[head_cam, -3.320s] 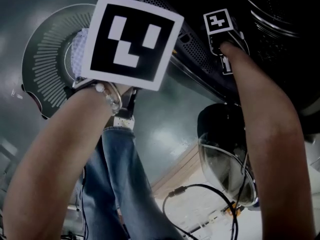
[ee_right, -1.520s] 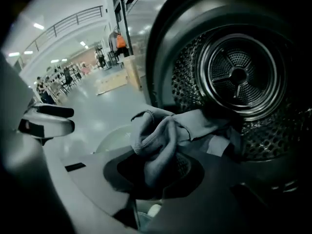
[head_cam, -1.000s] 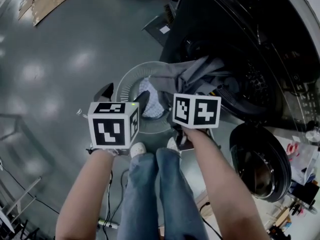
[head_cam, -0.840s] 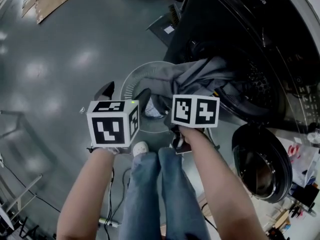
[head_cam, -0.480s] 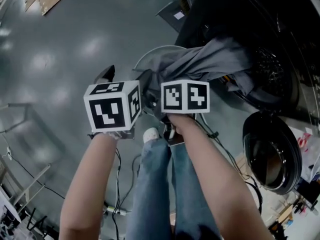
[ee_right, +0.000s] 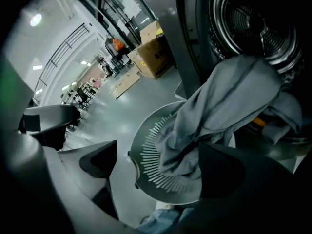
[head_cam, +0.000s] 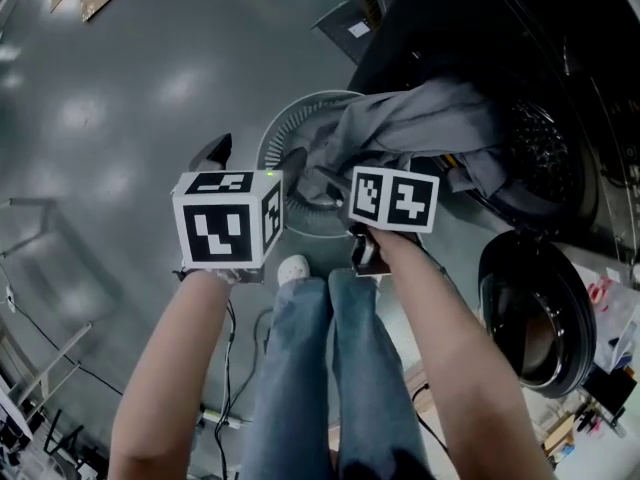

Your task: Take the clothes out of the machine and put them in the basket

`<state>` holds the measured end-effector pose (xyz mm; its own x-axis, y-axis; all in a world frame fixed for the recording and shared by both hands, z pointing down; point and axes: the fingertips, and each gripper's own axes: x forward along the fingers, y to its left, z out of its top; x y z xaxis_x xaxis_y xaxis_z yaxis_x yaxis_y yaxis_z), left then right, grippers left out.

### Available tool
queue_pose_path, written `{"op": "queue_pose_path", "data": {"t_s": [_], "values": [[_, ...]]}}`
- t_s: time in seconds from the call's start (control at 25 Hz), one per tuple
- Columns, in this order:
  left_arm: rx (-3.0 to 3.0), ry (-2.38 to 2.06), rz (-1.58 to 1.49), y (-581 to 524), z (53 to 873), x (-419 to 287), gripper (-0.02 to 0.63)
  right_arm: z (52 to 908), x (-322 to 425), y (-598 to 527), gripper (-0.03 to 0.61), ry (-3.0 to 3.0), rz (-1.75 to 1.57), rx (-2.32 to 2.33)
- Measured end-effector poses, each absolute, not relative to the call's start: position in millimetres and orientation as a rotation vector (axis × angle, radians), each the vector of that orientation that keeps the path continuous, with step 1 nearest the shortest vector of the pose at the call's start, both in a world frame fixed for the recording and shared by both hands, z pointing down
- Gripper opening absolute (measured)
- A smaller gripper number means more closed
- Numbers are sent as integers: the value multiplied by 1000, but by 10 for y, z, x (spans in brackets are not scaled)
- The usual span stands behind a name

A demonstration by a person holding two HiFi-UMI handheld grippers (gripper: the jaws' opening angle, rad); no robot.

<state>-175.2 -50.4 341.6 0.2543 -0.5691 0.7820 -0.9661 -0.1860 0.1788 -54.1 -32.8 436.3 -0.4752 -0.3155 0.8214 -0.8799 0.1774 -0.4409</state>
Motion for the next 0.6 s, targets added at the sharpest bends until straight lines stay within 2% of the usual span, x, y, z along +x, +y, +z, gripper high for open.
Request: {"op": "queue_pose_path", "data": {"t_s": [0.36, 0.6], "values": [[1867, -1305, 812, -502, 3715, -1295, 426, 4472, 316, -627, 511, -1804, 995, 1193], [1871, -1284, 813, -568, 3810, -1018, 426, 4411, 1135, -1017, 512, -1709, 998, 1432]]}}
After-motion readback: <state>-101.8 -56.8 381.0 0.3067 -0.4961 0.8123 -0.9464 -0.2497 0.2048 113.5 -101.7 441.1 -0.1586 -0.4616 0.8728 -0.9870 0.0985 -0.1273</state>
